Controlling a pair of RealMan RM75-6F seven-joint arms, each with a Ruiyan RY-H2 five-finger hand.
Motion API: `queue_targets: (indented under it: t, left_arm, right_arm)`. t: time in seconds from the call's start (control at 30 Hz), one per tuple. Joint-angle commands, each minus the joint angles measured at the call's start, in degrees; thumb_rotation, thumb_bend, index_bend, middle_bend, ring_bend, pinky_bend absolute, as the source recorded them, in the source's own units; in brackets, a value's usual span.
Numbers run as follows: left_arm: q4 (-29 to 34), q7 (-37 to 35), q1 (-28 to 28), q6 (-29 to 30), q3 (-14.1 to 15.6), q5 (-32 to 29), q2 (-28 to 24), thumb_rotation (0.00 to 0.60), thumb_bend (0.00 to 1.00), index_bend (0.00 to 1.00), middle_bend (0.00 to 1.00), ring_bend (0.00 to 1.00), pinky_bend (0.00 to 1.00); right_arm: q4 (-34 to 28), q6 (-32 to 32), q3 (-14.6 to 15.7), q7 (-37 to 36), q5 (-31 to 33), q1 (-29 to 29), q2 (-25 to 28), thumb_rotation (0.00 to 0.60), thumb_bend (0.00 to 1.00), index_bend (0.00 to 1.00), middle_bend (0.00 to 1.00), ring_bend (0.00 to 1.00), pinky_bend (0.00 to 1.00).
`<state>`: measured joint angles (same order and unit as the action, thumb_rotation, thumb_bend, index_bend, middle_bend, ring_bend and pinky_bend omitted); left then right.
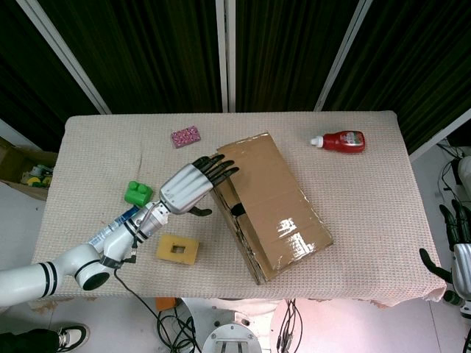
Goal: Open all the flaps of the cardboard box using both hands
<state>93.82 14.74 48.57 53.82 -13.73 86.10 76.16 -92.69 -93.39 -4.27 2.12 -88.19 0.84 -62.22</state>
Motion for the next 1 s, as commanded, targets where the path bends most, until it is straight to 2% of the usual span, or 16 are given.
queue_targets:
  t: [0.03, 0.37, 1.0]
  left_arm:
    - [-0.2, -0.4, 0.3, 0.1, 0.2, -0.2, 0.1, 0.494, 0.03, 0.06, 0.08, 0.07, 0.23]
    - [-0.9, -0.2, 1.8, 0.8, 0.5, -0.3, 1.1, 0.496, 0.03, 0.06, 0.09, 0.07, 0.23]
    - [-1.4, -0.4, 5.4, -0.4, -1.4, -6.3, 4.6, 0.501, 0.04, 0.07, 0.12, 0.09, 0.23]
  right_arm:
    - [0.1, 0.3, 0.0, 0.1, 0.2, -0.1, -0.2, 0.600, 0.22, 0.00, 0.00, 0.00, 0.00]
    - [0.7, 0.6, 0.1, -0.4, 0.3, 0.1, -0.2, 0.600, 0.22, 0.00, 0.00, 0.00, 0.00]
    - [3.3, 1.1, 0.1, -3.5, 1.1, 0.5, -0.4, 0.600, 0.22, 0.00, 0.00, 0.00, 0.00]
